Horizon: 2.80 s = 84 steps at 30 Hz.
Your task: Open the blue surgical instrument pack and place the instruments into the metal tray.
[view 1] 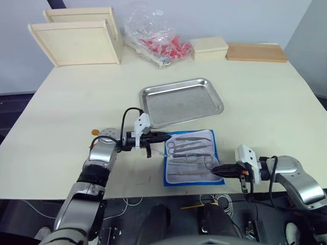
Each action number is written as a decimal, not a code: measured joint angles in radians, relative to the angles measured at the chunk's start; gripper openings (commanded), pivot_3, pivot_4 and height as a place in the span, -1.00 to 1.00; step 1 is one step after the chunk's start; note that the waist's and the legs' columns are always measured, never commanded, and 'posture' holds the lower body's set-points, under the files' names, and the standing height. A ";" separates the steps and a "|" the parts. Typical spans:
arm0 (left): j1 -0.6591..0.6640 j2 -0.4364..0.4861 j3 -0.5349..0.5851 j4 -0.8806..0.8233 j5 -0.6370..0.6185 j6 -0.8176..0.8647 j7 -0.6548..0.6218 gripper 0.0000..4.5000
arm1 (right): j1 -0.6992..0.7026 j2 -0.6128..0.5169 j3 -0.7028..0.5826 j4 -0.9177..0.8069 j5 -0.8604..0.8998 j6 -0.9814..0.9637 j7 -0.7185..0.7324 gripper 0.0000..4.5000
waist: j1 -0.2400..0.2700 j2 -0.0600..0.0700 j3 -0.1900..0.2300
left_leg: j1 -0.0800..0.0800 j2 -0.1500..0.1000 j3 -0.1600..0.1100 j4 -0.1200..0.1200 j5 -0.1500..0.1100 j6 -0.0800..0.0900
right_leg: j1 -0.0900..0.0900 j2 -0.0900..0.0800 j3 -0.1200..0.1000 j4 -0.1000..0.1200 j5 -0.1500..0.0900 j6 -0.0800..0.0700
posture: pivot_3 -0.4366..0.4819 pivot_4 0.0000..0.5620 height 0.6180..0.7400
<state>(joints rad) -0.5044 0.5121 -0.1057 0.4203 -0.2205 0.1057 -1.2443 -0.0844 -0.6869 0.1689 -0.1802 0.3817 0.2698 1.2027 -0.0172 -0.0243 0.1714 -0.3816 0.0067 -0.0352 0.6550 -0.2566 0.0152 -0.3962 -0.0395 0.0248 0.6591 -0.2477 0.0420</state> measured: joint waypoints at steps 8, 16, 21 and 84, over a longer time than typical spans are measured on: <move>0.038 0.005 0.015 -0.043 -0.023 0.040 0.022 -1.00 | 0.027 -0.027 -0.007 0.006 -0.026 -0.047 0.020 -0.98 | 0.000 0.000 0.000 | 0.000 0.000 0.001 0.000 0.000 0.000 | 0.000 0.000 0.001 0.000 0.000 0.000 | -0.05 -0.47 1.00; 0.041 0.005 0.016 -0.046 -0.031 0.044 0.028 -1.00 | 0.024 -0.005 -0.007 0.007 -0.021 -0.062 0.023 -0.98 | 0.001 0.000 0.000 | 0.000 0.000 0.000 0.000 0.000 0.000 | 0.000 0.001 0.002 0.000 0.000 0.000 | -0.05 -0.47 1.00; 0.054 0.007 0.019 -0.057 -0.047 0.081 0.029 -0.39 | 0.023 -0.006 -0.007 0.008 -0.021 -0.062 0.024 -1.00 | 0.001 0.000 0.000 | 0.000 0.000 0.000 0.000 0.000 0.000 | 0.000 0.001 0.002 0.000 0.000 0.000 | -0.05 -0.47 1.00; 0.130 0.292 0.103 -0.394 -0.294 0.169 -0.305 0.96 | -0.121 0.179 0.021 0.122 -0.068 -0.154 -0.057 1.00 | 0.004 0.000 0.001 | -0.001 0.002 0.001 0.000 0.000 0.000 | -0.001 0.001 0.002 0.000 0.000 0.000 | -0.05 -0.47 1.00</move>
<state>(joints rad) -0.3744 0.8042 -0.0032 0.0258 -0.5142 0.2748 -1.5490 -0.2058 -0.5076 0.1895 -0.0582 0.3136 0.1156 1.1456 -0.0136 -0.0243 0.1725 -0.3830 0.0083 -0.0345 0.6554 -0.2566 0.0152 -0.3974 -0.0382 0.0265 0.6589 -0.2478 0.0416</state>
